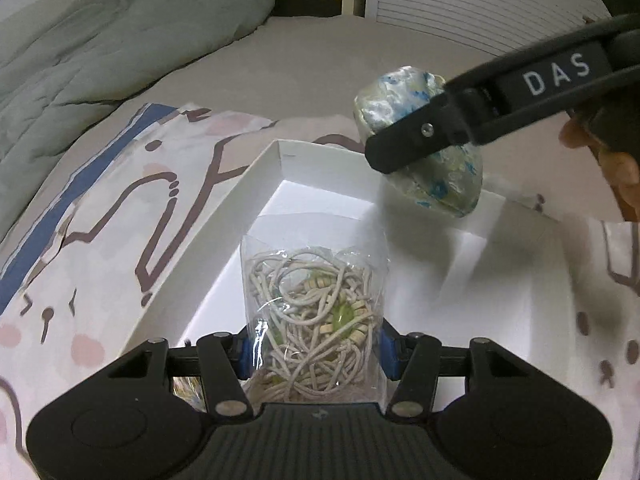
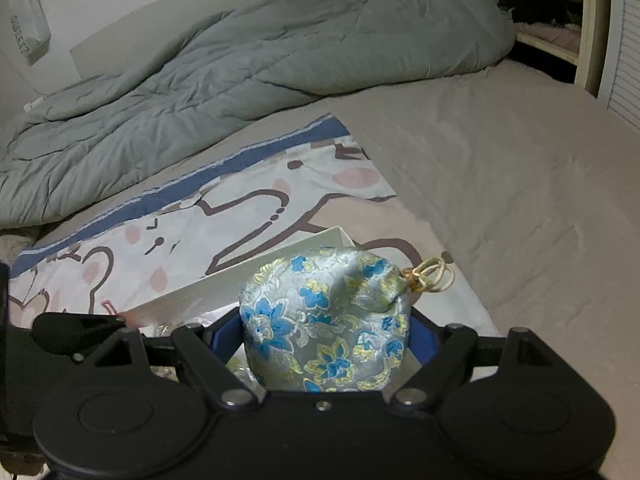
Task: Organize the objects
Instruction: 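Lift the cable bag and floral pouch and carry both over the box, then lower the cable bag and pouch into the box and open both tools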
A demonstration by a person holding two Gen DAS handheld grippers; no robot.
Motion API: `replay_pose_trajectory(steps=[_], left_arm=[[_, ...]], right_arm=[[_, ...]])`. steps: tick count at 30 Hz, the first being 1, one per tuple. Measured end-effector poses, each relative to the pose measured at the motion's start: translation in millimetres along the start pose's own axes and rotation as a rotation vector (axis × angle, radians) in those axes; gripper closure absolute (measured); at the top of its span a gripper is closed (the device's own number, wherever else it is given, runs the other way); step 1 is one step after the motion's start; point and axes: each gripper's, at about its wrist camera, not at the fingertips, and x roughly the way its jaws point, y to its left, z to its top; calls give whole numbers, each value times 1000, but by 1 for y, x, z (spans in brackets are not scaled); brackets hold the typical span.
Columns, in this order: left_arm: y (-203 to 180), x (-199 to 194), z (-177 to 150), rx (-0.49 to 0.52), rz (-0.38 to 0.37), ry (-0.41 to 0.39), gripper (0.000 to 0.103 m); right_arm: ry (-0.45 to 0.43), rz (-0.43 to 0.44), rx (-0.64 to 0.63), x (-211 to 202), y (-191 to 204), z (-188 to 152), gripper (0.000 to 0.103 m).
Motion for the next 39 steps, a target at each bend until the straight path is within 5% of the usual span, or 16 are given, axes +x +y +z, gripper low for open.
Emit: replay_pose_trajectory(steps=[7, 12, 20, 27, 39], left_arm=[[29, 22, 3, -47, -12, -8, 44], [24, 29, -8, 40, 6, 28, 20], [27, 21, -17, 10, -3, 11, 19], [28, 4, -15, -34, 3, -12, 19], [22, -45, -15, -141, 29, -69, 19]], right_arm=[[36, -15, -16, 35, 8, 8, 20], [64, -23, -80, 54, 21, 13, 17], [55, -63, -124, 50, 26, 13, 7], [60, -59, -96, 42, 21, 8, 25], [3, -29, -77, -7, 20, -4, 25]])
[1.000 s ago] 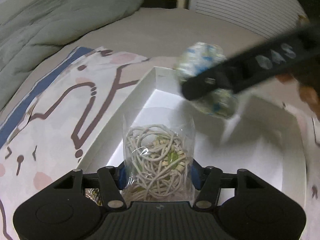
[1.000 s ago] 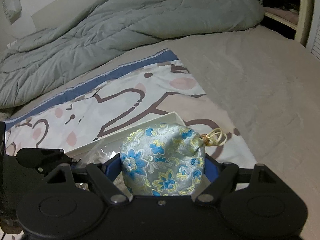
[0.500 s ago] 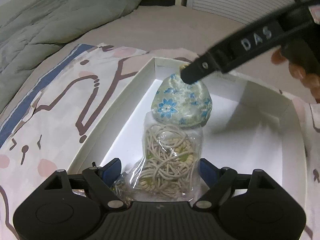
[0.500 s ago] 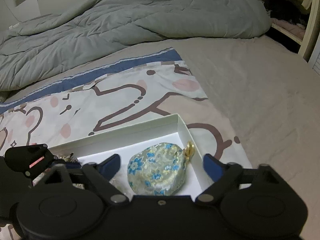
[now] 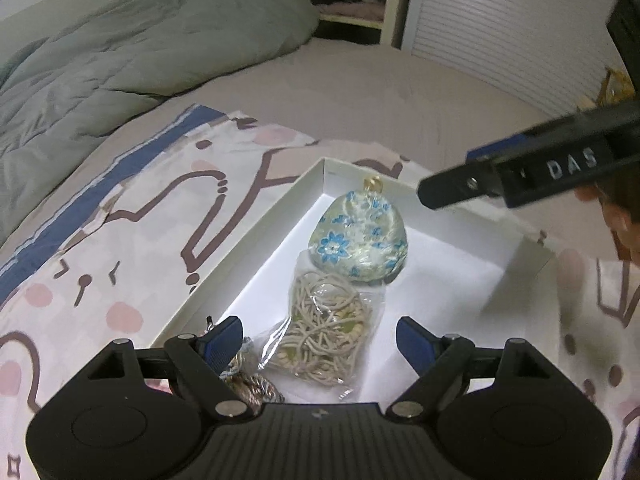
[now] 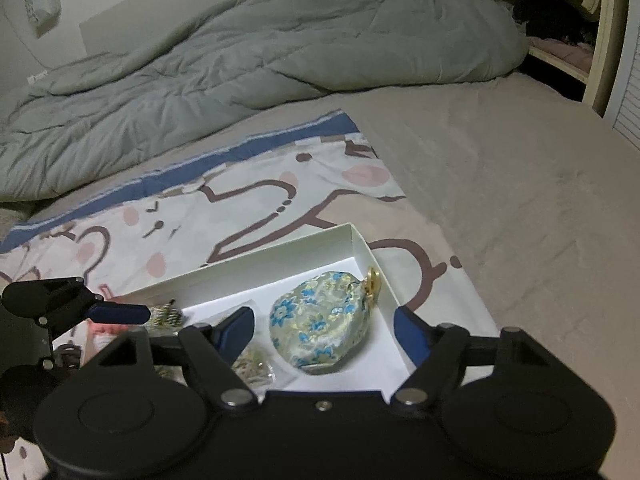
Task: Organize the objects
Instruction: 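Lower the cable bag and pouch into the box and open both tools, then withdraw both tools from the box toward the remaining items on the sheet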
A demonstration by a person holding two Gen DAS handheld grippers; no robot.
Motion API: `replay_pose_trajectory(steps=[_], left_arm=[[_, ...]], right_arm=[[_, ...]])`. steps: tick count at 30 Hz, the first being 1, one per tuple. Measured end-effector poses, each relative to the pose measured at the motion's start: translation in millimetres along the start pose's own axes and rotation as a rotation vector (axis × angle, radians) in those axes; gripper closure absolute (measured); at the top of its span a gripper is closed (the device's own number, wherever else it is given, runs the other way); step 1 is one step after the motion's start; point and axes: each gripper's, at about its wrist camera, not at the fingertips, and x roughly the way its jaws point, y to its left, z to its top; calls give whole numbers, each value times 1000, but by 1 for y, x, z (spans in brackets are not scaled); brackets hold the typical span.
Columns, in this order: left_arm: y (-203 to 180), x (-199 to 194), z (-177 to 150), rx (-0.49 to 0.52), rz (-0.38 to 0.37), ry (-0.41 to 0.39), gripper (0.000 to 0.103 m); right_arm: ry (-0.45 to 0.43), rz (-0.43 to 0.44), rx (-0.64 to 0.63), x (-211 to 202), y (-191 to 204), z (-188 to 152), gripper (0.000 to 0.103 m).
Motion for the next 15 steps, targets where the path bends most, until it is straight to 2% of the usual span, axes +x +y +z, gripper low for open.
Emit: replay_pose_trajectory(steps=[6, 15], left_arm=[[-8, -35, -4, -75, 12, -37, 19], [-19, -84, -19, -179, 85, -83, 19]], right_arm=[[-36, 25, 5, -33, 6, -8, 25], [-98, 39, -3, -79, 16, -24, 21]])
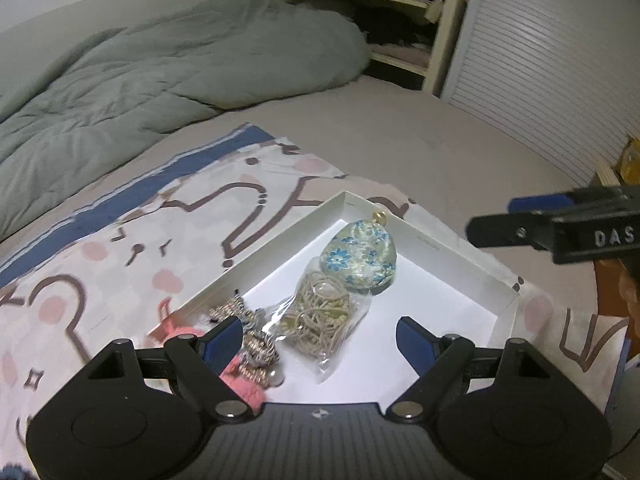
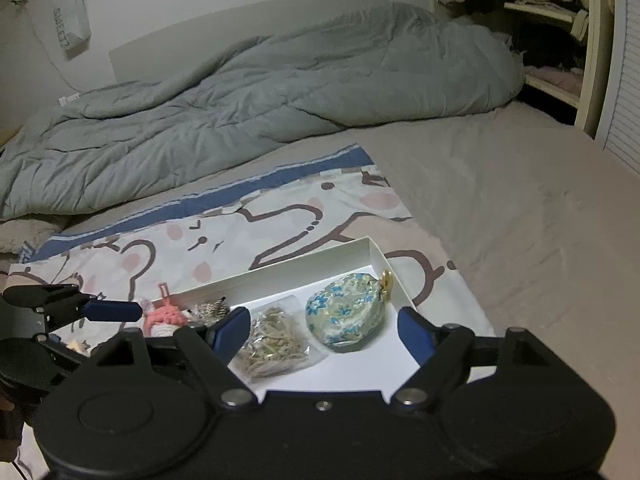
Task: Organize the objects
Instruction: 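Withdraw both tools from the box toward the remaining items on the sheet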
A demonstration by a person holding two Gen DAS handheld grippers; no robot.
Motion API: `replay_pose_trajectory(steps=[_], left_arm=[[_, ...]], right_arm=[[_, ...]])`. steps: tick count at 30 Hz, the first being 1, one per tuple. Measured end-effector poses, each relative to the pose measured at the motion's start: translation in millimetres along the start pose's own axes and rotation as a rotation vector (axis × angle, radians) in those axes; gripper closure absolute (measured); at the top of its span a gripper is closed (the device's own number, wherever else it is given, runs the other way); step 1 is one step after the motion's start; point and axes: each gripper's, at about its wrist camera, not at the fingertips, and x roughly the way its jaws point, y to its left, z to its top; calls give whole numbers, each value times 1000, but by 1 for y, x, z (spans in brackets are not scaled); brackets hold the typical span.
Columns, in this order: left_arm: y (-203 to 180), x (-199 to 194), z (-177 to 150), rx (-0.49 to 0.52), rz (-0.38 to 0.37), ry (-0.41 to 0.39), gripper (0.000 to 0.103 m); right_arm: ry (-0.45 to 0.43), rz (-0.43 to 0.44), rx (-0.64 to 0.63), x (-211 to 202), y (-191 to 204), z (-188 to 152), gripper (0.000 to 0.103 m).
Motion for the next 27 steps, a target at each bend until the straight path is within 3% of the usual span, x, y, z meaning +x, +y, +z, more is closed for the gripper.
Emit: replay_pose_trajectory(steps=[14, 22, 27], left_arm=[[-8, -60, -25, -132, 79, -73, 10], [-13, -83, -42, -174, 111, -118, 0], [-16, -92, -55, -178, 111, -136, 0]], right_arm=[[-49, 26, 1, -50, 9, -30, 20], [-75, 28, -24, -73, 13, -48, 14], [-83, 18, -39, -81, 16, -58, 10]])
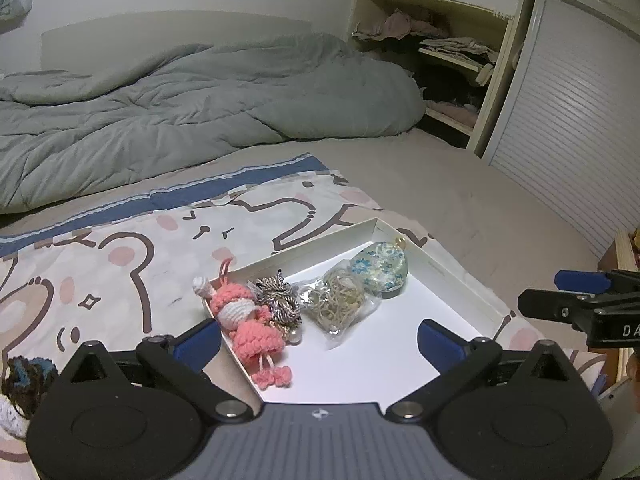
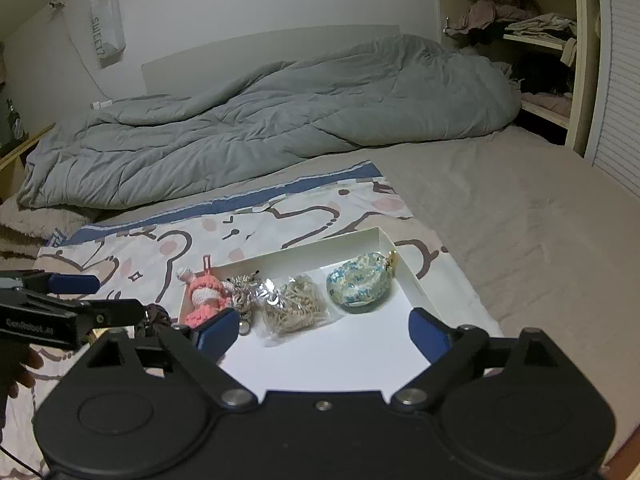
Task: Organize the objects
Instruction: 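Withdraw both tools from the box toward the remaining items on the sheet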
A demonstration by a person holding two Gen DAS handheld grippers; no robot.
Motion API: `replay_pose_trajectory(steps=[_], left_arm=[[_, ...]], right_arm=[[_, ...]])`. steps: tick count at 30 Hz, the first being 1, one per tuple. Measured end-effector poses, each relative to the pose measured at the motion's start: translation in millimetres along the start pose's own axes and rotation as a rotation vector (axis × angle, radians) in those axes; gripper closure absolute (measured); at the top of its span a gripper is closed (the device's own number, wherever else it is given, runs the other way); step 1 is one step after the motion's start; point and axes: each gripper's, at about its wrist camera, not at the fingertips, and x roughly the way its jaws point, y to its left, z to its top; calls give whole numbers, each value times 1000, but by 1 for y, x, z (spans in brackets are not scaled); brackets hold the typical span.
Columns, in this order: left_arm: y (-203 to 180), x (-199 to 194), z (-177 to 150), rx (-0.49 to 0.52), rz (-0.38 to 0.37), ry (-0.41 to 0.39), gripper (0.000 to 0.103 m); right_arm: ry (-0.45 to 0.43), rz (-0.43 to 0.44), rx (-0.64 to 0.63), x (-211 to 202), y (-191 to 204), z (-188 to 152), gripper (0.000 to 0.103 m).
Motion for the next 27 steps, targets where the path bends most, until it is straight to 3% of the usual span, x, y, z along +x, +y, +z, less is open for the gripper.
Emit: replay_pose_trajectory(steps=[15, 27], left_arm=[[0, -12, -21, 0, 30, -12, 0], [4, -16, -28, -29, 36, -21, 0]], right_arm=[[-6, -25, 8, -15, -1, -25, 0], [-16, -37, -10, -14, 4, -31, 0]])
